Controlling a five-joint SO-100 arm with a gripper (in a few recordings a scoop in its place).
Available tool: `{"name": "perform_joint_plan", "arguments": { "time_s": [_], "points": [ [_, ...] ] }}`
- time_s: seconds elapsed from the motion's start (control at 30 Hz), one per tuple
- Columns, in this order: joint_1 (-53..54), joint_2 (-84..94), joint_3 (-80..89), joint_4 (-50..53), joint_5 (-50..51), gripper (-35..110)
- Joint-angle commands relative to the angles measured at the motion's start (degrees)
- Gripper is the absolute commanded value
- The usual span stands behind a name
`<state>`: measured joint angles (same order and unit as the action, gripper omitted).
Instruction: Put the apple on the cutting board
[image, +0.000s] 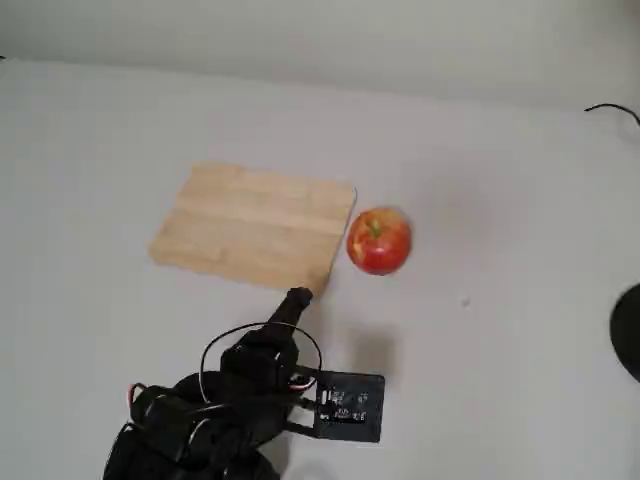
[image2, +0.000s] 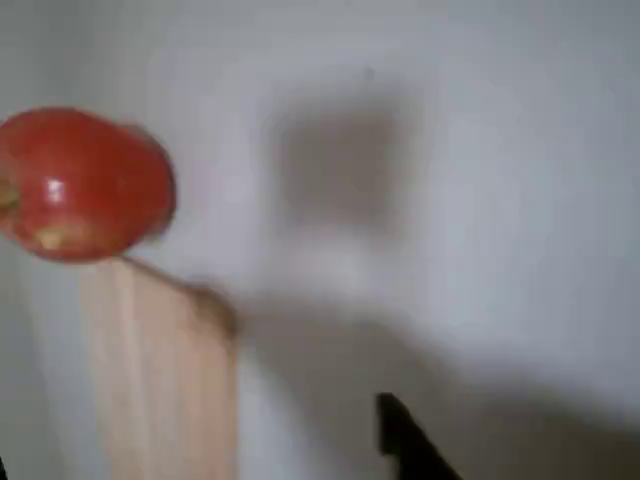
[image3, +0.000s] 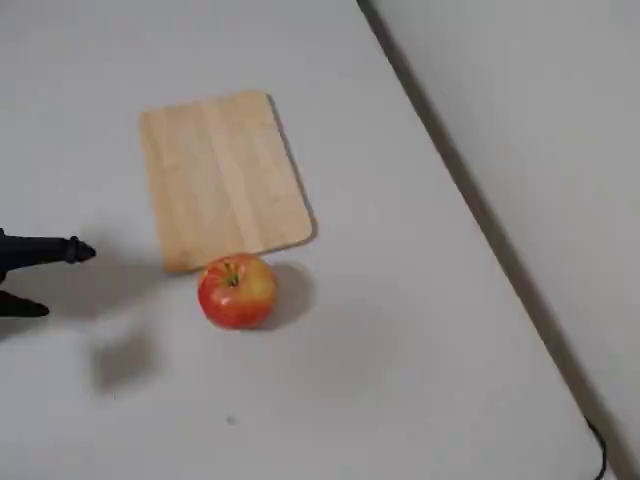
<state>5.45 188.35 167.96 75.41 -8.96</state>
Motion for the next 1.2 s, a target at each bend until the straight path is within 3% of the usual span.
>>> {"name": "perform_joint_plan", "arguments": {
  "time_s": [0.0,0.43,0.67,0.87,0.97,1.03,1.17],
  "points": [
    [2.8,0.0,1.9,0.2,0.4,69],
    [2.8,0.0,1.9,-0.3,0.4,69],
    [5.2,0.0,3.5,-9.1,0.1,69],
    [7.0,0.0,-0.6,-9.5,-11.5,69],
    [6.2,-0.4,-3.3,-9.9,-11.9,69],
    [3.0,-6.3,-7.3,-10.1,-11.4,69],
    [0.0,-35.3,-24.5,-10.6,-8.5,69]
  ]
}}
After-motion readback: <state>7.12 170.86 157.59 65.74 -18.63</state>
